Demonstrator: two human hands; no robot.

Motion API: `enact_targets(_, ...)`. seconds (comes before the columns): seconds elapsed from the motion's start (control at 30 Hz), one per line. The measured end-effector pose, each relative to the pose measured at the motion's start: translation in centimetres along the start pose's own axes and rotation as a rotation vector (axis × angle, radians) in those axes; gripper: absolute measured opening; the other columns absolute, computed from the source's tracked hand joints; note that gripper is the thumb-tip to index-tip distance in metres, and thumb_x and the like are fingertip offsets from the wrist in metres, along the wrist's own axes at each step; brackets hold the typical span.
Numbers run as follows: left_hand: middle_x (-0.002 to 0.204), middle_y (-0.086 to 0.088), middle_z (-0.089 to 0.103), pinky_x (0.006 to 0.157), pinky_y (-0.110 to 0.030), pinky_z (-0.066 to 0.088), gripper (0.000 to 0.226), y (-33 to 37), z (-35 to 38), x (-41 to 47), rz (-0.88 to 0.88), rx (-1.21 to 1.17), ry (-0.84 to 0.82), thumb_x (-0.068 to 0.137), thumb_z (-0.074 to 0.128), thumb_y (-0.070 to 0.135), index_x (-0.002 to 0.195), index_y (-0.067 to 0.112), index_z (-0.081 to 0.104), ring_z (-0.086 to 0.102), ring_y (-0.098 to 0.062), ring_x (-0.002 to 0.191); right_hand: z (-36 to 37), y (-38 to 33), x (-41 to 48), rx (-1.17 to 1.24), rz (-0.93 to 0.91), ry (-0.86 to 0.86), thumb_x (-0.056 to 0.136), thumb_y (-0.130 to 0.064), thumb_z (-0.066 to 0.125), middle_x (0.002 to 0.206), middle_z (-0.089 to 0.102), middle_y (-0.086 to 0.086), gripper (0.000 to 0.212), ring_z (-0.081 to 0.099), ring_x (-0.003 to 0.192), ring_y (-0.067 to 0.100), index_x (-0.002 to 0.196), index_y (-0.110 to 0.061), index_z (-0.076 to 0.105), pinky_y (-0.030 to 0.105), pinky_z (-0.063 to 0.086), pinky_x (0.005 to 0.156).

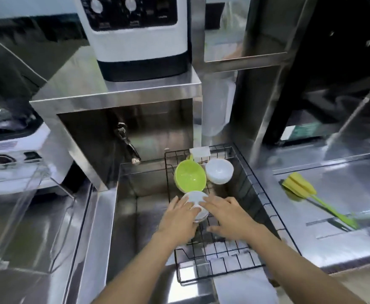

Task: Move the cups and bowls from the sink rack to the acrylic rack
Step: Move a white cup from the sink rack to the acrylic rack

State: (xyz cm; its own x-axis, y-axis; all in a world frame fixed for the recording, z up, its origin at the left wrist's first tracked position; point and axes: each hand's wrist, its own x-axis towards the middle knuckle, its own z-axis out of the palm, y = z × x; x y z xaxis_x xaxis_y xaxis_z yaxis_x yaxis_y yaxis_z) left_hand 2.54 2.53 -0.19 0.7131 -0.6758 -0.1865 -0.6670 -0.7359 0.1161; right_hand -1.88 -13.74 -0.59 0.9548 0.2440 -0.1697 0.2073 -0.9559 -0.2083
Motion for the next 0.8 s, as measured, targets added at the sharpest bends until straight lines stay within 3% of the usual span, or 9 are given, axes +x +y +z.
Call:
enact_targets(0.07,0.148,-0.006,0.038,0.118,-0.039,-0.001,0.042,0.1,0.8,-0.3,-0.014,0.048,-0.023,0.091,0.042,0.025,0.133,0.02,0.044,0.014,-0.021,0.145,1.0,0.2,0.1,-0.078,-0.021,-0.014,0.086,-0.03,0.055,0.153,0.024,0.002,0.057,0.014,0.143,0.017,0.136,-0.019,0.032,0.044,0.022,0.107)
enact_targets(0.13,0.14,-0.004,0.046,0.117,-0.039,0.003,0.038,0.2,1.0,-0.3,-0.033,0.074,0.001,0.09,0.041,0.018,0.127,0.02,0.052,0.02,-0.021,0.142,1.7,0.3,0.3,-0.115,-0.058,0.032,0.079,-0.024,0.062,0.139,0.047,0.004,0.041,0.032,0.138,0.019,0.118,-0.017,0.054,0.045,0.028,0.1)
enact_targets(0.2,0.124,-0.005,0.057,0.116,-0.039,0.009,0.033,0.6,0.9,-0.3,-0.059,0.1,0.012,0.087,0.042,0.011,0.115,0.018,0.059,0.035,-0.022,0.133,2.1,0.3,0.5,-0.165,-0.07,0.114,0.057,-0.024,0.079,0.097,0.07,-0.007,0.026,0.06,0.113,0.013,0.079,-0.025,0.066,0.037,0.03,0.085)
enact_targets(0.27,0.11,-0.007,0.062,0.117,-0.04,0.011,0.028,0.9,0.8,-0.3,-0.091,0.102,0.008,0.086,0.043,0.007,0.105,0.016,0.061,0.046,-0.021,0.119,2.1,0.3,0.7,-0.191,-0.037,0.153,0.047,-0.021,0.083,0.072,0.066,-0.014,0.028,0.066,0.098,0.008,0.062,-0.028,0.061,0.034,0.031,0.081)
enact_targets(0.37,0.107,-0.006,0.063,0.116,-0.037,0.015,0.025,0.9,0.9,-0.4,-0.104,0.032,0.054,0.084,0.045,0.003,0.1,0.016,0.058,0.05,-0.021,0.112,1.8,0.2,0.6,-0.058,0.001,0.099,0.071,-0.004,0.062,0.087,0.065,-0.002,0.017,0.057,0.104,0.017,0.079,-0.018,0.06,0.042,0.023,0.094)
enact_targets(0.5,0.11,-0.004,0.06,0.103,-0.027,0.018,0.015,0.0,0.0,-1.0,-0.082,-0.218,0.159,0.093,0.041,0.015,0.1,0.015,0.054,0.044,-0.02,0.115,-0.6,0.0,0.2,0.01,-0.032,0.127,0.088,-0.014,0.045,0.1,0.058,-0.002,0.009,0.048,0.105,0.018,0.091,-0.019,0.051,0.042,0.018,0.101)
enact_targets(0.67,0.087,0.008,0.052,0.087,-0.023,0.024,0.024,-1.3,-4.1,-3.0,-0.052,-0.603,0.313,0.089,0.047,0.026,0.103,0.01,0.059,0.041,-0.016,0.095,-6.3,-2.0,-0.1,0.343,-0.093,0.165,0.088,-0.027,0.056,0.08,0.044,-0.023,0.007,0.039,0.088,-0.006,0.094,-0.025,0.053,0.028,0.02,0.088)
enact_targets(0.73,0.077,0.014,0.044,0.078,-0.016,0.028,0.031,-1.9,-6.4,-4.3,-0.067,-0.782,0.365,0.082,0.045,0.033,0.098,0.011,0.061,0.04,-0.012,0.085,-8.8,-3.4,-0.2,0.479,-0.094,0.183,0.086,-0.025,0.06,0.084,0.047,-0.023,0.01,0.041,0.087,-0.007,0.094,-0.027,0.055,0.024,0.027,0.086)
enact_targets(0.8,0.073,0.014,0.047,0.072,-0.015,0.035,0.021,-2.9,-8.2,-5.6,-0.065,-0.96,0.398,0.08,0.047,0.032,0.087,0.019,0.061,0.045,-0.004,0.075,-10.9,-5.4,0.0,0.621,-0.114,0.234,0.083,-0.02,0.063,0.091,0.054,-0.02,0.014,0.048,0.089,-0.006,0.091,-0.03,0.056,0.017,0.034,0.081)
